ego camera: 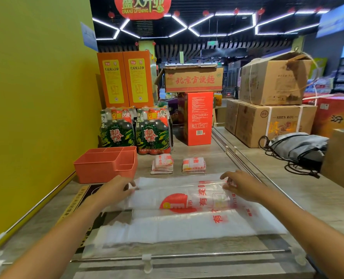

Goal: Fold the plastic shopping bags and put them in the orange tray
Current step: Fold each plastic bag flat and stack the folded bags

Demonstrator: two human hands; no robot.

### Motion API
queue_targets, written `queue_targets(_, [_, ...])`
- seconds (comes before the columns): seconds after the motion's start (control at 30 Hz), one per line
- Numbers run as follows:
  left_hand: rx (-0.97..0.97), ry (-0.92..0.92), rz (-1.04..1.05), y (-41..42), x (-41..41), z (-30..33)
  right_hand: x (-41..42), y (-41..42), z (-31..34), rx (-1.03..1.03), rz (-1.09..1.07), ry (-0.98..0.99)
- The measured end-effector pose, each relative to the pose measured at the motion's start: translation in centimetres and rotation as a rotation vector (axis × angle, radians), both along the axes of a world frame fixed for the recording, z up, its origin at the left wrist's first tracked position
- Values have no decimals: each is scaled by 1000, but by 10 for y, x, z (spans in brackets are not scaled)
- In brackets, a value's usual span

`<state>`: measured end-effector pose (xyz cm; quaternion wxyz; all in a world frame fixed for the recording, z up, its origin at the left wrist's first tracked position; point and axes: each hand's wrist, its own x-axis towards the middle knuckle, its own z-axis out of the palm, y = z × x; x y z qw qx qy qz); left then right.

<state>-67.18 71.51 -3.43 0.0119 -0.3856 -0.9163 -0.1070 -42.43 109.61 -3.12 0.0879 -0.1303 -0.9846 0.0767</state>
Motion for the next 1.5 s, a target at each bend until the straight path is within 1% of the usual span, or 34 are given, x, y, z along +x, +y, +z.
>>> queue_targets(0.03, [-50, 56, 7, 2, -1, -2, -2, -1, -2, 39, -13, 6])
queue_targets(0.07, [-61, 101, 7, 5, 1, -3, -4, -3, -4, 82, -18, 20])
queue_targets(0.13, [12, 119, -32, 12, 12, -5, -7, -12, -9, 155, 41, 141])
queue_targets(0.2, [64, 90, -144, 24, 34, -8, -8, -34, -10, 177, 174, 255])
queue_targets(0.27, [26, 63, -277, 36, 61, -9, -8, -65, -4, 126, 266, 203])
queue_targets(0.33, [-37, 45, -350, 48, 81, -16, -11, -88, -3, 66, 304, 22])
queue_targets(0.4, [-99, -1, -344, 57, 87, -27, -17, -104, -4, -3, 331, -124])
queue_targets(0.43, [-126, -27, -331, 59, 84, -33, -21, -109, -7, -45, 343, -156])
queue_targets(0.57, [-145, -138, -303, 60, 79, -46, -29, -117, -17, -140, 377, -174])
queue_targets(0.67, [-101, -152, -289, 58, 75, -49, -33, -114, -22, -128, 356, -197])
queue_targets(0.77, [-13, -128, -269, 56, 70, -46, -39, -114, -17, -74, 331, -216])
queue_targets(0.83, [12, -139, -256, 54, 70, -42, -44, -116, -14, -35, 316, -213])
queue_targets(1.0, [70, -59, -269, 51, 73, -35, -56, -120, -15, 94, 278, -191])
queue_targets(1.13, [103, 83, -257, 48, 68, -38, -56, -113, -17, 105, 252, -125])
queue_targets(1.23, [160, 122, -212, 47, 69, -36, -52, -114, -17, 81, 290, -25])
queue_targets(1.33, [200, 140, -246, 50, 78, -33, -55, -126, -23, 129, 349, 5])
queue_targets(1.4, [182, 146, -262, 52, 83, -33, -58, -132, -27, 158, 370, 3])
queue_targets(1.5, [73, 162, -238, 51, 78, -37, -56, -132, -27, 165, 337, 15])
